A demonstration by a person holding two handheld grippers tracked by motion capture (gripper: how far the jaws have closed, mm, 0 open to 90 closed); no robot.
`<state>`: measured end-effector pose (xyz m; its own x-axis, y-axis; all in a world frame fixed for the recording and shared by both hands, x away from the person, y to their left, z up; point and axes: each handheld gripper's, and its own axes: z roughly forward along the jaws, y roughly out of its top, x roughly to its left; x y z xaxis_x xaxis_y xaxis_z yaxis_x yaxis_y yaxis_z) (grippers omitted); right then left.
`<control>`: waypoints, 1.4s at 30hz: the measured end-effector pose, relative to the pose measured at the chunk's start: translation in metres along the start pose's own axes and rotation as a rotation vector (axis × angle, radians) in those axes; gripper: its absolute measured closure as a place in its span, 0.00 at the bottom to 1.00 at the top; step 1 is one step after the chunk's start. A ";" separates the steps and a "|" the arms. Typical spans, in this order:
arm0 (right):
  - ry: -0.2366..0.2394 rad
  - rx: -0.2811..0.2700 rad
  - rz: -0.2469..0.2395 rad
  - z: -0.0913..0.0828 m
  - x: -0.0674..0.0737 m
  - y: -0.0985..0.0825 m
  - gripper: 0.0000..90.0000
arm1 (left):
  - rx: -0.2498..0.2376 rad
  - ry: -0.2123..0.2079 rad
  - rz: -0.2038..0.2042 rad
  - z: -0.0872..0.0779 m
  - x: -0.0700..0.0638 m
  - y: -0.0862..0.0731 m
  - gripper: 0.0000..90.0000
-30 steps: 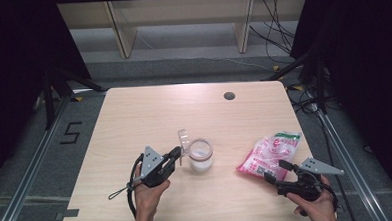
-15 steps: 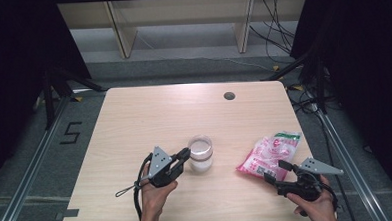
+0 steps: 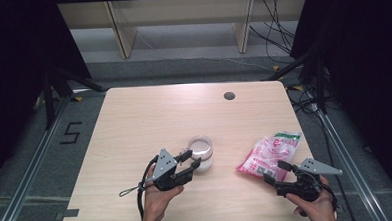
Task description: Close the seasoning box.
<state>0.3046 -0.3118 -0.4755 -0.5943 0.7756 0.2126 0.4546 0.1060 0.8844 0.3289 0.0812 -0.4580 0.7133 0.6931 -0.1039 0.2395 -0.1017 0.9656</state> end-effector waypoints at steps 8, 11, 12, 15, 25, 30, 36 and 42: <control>0.014 0.006 0.012 0.001 0.001 0.000 0.22 | 0.031 -0.029 -0.010 0.001 -0.008 -0.001 0.39; 0.014 0.009 0.006 0.001 0.001 -0.001 0.22 | 0.026 -0.049 0.008 0.001 -0.010 -0.002 0.34; 0.009 0.015 0.000 0.001 0.001 0.000 0.22 | 0.038 -0.036 -0.019 0.000 -0.013 -0.003 0.33; 0.009 0.018 -0.002 0.001 0.001 -0.001 0.22 | 0.045 -0.044 0.005 0.000 -0.014 -0.004 0.31; 0.034 0.019 0.025 0.003 0.002 -0.002 0.22 | 0.044 -0.054 0.017 -0.002 -0.021 -0.007 0.28; 0.024 0.014 -0.002 0.004 0.000 -0.002 0.21 | 0.057 -0.051 0.004 -0.002 -0.026 -0.010 0.27; 0.025 0.047 0.047 0.002 0.005 -0.002 0.21 | 0.057 -0.059 -0.010 -0.002 -0.029 -0.014 0.26; 0.024 0.042 0.039 0.003 0.004 -0.003 0.21 | 0.058 -0.078 -0.012 0.000 -0.036 -0.017 0.26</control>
<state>0.3028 -0.3075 -0.4780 -0.5907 0.7648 0.2572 0.5052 0.1020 0.8569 0.2993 0.0577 -0.4704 0.7586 0.6372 -0.1359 0.2846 -0.1365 0.9489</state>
